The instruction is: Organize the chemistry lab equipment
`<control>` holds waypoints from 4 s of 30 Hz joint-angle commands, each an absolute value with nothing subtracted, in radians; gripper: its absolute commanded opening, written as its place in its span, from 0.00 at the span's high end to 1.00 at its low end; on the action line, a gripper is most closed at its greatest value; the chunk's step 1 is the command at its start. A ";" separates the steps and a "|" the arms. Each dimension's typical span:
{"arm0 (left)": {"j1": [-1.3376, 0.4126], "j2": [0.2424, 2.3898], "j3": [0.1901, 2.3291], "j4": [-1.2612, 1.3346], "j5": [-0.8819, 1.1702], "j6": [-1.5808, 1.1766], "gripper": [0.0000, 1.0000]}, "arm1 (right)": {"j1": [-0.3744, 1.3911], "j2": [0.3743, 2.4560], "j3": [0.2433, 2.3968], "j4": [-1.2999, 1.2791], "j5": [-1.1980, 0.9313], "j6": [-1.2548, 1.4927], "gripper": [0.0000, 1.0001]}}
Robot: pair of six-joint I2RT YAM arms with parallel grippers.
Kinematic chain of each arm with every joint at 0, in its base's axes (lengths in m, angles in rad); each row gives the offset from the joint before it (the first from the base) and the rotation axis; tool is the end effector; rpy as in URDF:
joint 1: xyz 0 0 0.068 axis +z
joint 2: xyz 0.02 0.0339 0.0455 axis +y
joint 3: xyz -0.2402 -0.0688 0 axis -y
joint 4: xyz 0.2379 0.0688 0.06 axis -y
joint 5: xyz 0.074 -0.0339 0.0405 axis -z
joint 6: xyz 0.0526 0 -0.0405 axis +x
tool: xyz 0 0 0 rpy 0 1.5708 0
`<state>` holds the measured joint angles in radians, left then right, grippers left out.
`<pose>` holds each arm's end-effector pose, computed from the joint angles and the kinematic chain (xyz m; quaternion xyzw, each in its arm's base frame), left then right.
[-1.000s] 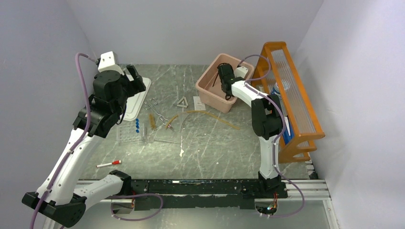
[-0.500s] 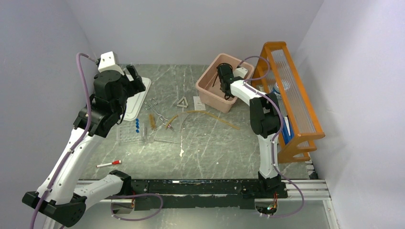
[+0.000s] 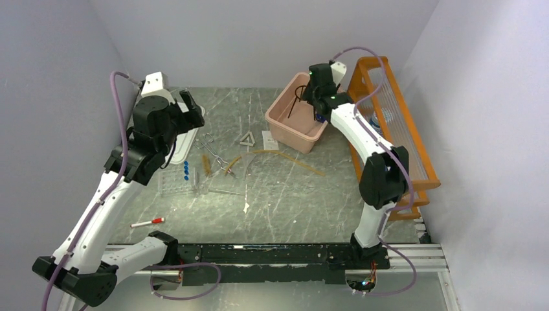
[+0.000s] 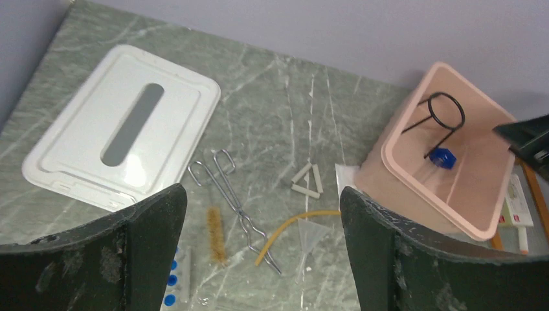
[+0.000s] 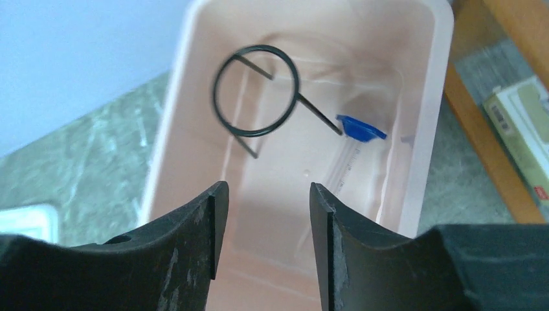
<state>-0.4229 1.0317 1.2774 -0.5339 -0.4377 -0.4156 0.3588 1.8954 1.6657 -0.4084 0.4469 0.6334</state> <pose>0.2184 -0.0738 0.4011 -0.1270 0.7827 -0.0788 0.6042 0.4195 0.1330 0.2731 0.2179 0.8492 0.0346 0.4798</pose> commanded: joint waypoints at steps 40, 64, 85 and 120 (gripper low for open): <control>-0.425 1.022 1.454 -0.554 -0.453 -0.361 0.04 | 1.091 2.161 1.582 -0.290 -0.082 -0.083 0.54; -0.426 1.063 1.525 -0.566 -0.350 -0.342 0.04 | 1.104 2.282 1.710 -0.326 -0.066 -0.188 0.89; -0.426 1.040 1.482 -0.523 -0.348 -0.351 0.04 | 0.959 1.786 1.363 -0.029 -0.134 0.130 0.96; -0.426 1.033 1.281 -0.412 -0.180 -0.360 0.06 | 0.435 1.738 1.495 -0.225 0.623 0.581 0.95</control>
